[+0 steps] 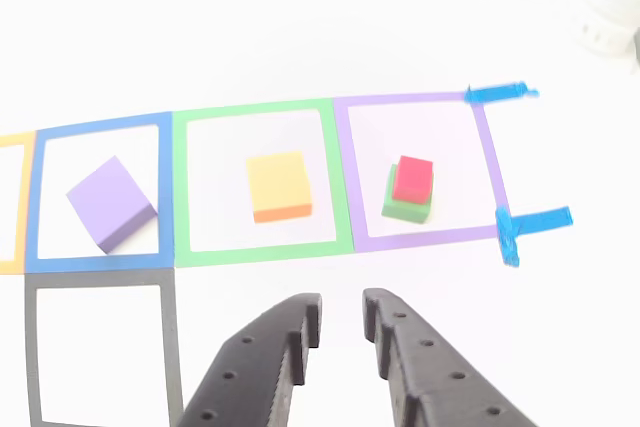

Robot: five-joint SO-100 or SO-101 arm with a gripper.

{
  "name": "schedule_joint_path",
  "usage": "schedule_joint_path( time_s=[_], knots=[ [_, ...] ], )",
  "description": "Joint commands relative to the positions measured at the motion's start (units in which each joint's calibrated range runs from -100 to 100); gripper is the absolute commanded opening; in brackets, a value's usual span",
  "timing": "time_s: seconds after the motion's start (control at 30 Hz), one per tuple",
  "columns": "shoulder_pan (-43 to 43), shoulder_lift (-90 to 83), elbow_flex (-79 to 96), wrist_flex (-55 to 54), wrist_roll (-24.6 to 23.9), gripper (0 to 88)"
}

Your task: Tower of hanoi

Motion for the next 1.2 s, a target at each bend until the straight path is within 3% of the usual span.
schedule_joint_path(
  time_s=[0.0, 0.17, 0.27, 0.53, 0.77, 1.0, 1.17],
  knots=[
    [-4.7, -0.3, -5.7, 2.0, 0.4, 0.2],
    [-6.2, -0.4, -4.3, 2.0, 0.4, 1.5],
    [-6.0, -0.4, -1.2, 1.9, 0.4, 10.3],
    [-4.5, -4.2, 16.1, -5.5, 0.4, 20.2],
    [-2.8, -7.0, 39.6, -29.8, 0.4, 28.6],
    [0.4, -2.3, 65.7, -68.2, 0.4, 32.4],
    [0.2, 5.0, 71.4, -83.0, 0.4, 34.7]
  ],
)
